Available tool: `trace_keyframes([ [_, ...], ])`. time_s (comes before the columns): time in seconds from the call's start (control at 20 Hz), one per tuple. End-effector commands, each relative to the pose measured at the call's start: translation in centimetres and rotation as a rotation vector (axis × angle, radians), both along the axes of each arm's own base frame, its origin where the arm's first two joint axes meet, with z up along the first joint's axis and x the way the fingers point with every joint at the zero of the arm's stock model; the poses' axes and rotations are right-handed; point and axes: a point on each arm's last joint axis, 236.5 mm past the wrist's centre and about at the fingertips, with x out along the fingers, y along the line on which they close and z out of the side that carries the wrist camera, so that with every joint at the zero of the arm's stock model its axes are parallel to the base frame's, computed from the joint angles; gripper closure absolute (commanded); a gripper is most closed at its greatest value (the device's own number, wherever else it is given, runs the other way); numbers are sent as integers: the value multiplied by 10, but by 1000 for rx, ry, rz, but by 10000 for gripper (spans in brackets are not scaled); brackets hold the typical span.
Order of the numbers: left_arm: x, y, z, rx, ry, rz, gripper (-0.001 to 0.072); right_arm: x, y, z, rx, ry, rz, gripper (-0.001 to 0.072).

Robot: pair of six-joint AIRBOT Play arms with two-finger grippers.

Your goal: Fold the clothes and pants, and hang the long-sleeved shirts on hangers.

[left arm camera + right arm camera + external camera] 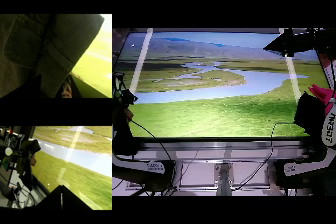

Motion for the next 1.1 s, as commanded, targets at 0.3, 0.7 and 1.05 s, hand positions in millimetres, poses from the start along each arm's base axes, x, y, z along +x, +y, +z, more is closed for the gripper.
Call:
trace_keyframes([
  [0.3, 11, 2, -2, 11, -49, 12, 696, 0, 1, 2, 4, -2, 2, 681],
  [0.7, 71, -37, 172, -77, -721, 128, 698, 5, -9, -11, -60, 0, -31, 682],
  [1.05, 46, -179, 390, -162, -1283, -205, 697, 26, -21, -11, -86, -44, -115, 683],
])
